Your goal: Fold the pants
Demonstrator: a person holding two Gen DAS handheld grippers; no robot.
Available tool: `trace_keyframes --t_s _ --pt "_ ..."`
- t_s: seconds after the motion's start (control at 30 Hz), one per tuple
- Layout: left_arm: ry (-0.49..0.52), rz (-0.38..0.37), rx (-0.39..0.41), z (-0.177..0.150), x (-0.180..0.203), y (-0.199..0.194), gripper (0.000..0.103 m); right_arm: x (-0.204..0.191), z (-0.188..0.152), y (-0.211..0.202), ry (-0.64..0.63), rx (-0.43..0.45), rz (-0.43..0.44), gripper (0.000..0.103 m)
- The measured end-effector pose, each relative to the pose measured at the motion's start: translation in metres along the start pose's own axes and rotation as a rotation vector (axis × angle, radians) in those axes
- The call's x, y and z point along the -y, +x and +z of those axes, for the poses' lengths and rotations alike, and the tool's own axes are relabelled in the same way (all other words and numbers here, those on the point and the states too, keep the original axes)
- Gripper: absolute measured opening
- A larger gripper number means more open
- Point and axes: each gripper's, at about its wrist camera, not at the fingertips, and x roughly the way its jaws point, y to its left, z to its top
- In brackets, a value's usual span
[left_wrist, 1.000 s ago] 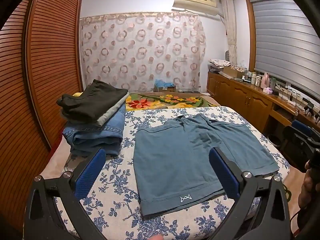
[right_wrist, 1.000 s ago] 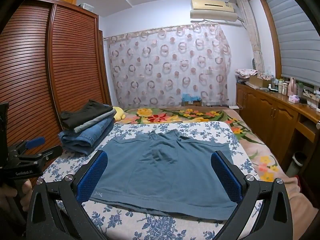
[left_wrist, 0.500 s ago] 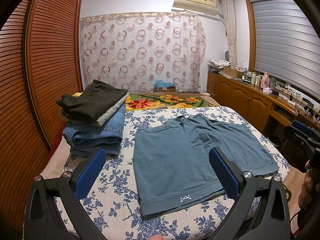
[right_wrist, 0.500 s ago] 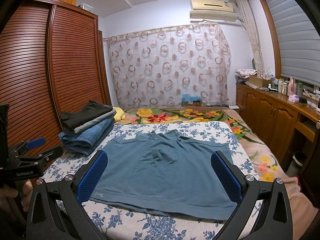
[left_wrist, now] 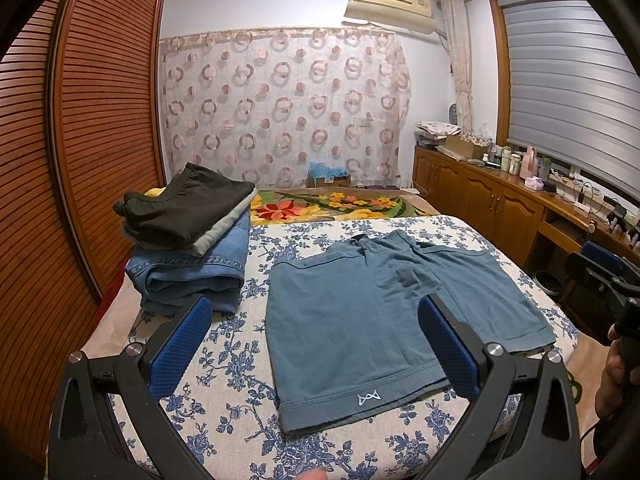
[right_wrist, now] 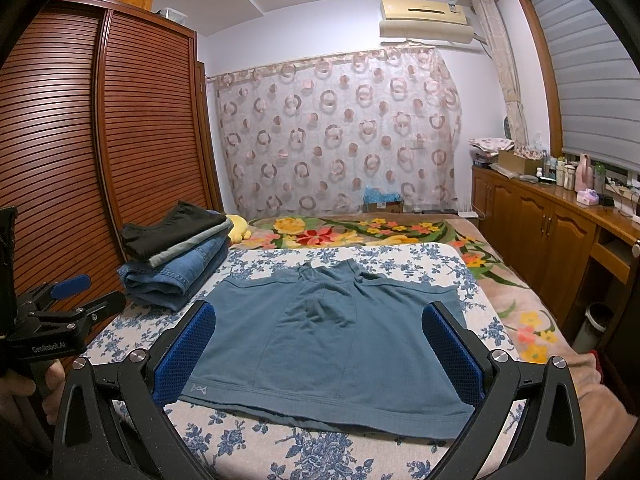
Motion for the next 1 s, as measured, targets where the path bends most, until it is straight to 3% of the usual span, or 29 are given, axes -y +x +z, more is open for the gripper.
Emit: trace_keyframes --t_s 1.0 --pt "0.000 -0.001 0.010 0.0021 0.0017 -0.0046 0.103 0.0001 -0.0011 -0.0018 0.003 0.003 0.002 0.103"
